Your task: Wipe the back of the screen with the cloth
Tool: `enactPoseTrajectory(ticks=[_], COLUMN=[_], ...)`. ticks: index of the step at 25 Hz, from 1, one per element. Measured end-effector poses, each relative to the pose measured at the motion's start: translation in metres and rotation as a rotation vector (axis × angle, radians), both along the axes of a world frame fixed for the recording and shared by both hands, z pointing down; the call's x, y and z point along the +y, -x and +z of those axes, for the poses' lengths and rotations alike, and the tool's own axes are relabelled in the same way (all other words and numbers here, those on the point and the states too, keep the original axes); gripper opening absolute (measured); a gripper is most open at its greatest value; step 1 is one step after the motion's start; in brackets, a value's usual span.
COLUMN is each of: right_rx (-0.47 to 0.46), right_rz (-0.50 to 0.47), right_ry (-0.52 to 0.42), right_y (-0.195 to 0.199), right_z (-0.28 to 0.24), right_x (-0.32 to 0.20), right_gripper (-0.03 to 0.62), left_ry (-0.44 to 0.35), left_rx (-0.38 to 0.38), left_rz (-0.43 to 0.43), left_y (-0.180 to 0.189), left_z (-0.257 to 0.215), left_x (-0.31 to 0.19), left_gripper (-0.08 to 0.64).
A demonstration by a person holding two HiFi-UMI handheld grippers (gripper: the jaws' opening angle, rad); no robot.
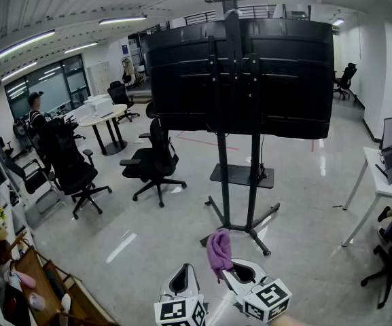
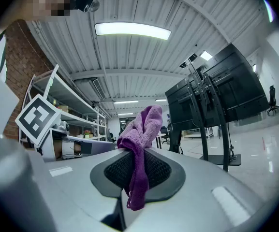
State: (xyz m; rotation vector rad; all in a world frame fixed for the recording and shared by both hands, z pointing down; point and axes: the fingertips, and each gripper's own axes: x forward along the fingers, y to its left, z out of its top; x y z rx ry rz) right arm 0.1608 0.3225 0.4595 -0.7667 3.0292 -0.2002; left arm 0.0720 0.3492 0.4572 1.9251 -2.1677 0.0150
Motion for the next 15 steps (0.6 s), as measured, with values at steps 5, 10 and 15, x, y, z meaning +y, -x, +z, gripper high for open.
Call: enactPoseTrajectory(ticks=[5,10,15], right_rx=[0.007,0.021,0.016], right_rz=[-0.016,-0.040,-0.074], right_ry=[-0.004,-0.055,-0.106], right_y=[0.030,0.067,0.107], right_z=[0.005,0.008,0.002], right_x=[-0.028,-0.093,-0.174], right_gripper=[0.044,0.045,0.046], left_ry=[-0.005,-0.019,-0.042], left_rx=[0.033,0.054,0.044], left_rz=[-0.053,-0.092,-0.122], left_y=[0.043,0.083,0.124], left_z=[0.008,0.011,-0.001], left_x=[-0.020,-0.079,-0.158], left_gripper=[0.008,0.008,0.008])
